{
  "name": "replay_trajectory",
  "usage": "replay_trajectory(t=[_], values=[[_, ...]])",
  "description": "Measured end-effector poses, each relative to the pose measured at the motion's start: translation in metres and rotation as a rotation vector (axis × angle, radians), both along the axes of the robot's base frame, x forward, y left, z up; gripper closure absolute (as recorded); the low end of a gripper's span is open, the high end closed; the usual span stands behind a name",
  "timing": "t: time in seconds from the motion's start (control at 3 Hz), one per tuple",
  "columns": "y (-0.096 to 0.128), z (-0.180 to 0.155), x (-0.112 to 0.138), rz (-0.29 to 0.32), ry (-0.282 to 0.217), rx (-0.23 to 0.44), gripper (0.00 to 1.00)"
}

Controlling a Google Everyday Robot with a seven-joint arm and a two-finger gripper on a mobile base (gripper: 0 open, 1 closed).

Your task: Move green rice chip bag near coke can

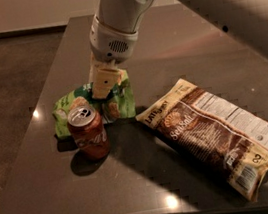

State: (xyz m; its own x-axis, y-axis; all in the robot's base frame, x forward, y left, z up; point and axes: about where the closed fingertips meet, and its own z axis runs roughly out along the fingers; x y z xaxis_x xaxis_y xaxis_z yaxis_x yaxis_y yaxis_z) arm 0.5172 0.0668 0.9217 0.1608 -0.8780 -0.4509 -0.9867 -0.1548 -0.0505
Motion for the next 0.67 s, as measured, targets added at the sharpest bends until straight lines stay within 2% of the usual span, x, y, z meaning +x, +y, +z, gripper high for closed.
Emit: replay_trajectory(t=[0.67], values=[[0.0039, 0.0004, -0.0011, 0.006, -0.004, 0.005, 0.18]])
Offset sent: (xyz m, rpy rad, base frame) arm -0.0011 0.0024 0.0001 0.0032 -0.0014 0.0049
